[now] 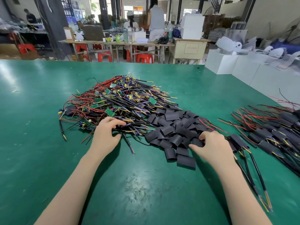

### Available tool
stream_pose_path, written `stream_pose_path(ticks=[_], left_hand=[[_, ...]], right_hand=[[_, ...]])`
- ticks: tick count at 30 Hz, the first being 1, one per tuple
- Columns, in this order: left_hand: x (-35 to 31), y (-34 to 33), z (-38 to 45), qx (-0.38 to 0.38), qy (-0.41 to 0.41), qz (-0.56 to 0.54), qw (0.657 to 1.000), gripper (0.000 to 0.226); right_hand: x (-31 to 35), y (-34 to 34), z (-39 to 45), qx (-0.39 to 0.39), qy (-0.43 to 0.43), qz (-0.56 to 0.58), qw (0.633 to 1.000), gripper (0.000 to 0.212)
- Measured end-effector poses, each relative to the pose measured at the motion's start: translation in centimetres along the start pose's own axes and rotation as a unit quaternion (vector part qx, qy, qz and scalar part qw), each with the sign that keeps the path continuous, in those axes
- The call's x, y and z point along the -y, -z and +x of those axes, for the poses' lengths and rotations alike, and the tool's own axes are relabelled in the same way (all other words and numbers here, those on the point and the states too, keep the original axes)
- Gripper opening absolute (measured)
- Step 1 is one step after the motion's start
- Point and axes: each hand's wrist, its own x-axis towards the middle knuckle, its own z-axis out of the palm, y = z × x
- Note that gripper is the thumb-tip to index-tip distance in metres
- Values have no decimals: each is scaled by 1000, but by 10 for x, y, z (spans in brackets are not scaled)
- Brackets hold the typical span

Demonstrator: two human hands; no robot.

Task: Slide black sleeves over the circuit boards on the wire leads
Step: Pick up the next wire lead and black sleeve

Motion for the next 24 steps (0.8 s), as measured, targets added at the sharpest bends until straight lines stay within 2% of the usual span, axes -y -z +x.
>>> stream_pose_path(ticks=[5, 8, 11, 16, 18, 21, 24], left_hand=[[4, 3, -2, -63, 21, 121, 990, 31], [6, 7, -1, -81, 68, 92, 990, 27], [4, 12, -1, -136, 85, 52, 986, 17], [-8, 14, -3, -291, -15, 75, 954, 14], [-12, 16, -4, -328, -66, 62, 940, 18], [-24, 17, -6, -278, -154, -4, 948, 21], [-38, 12, -12, -143, -251, 8, 957, 21]], right_hand=[[3, -2, 2, 1, 14, -4, 1000, 34], [3, 0, 2, -20, 23, 3, 1000, 20], [2, 2, 2, -44, 26, 21, 998, 16], [5, 4, 1, -16, 47, 62, 997, 20], [6, 3, -1, -2, 55, 45, 997, 12], [4, 3, -2, 9, 63, 13, 998, 37], [4, 3, -1, 2, 56, 4, 998, 30]])
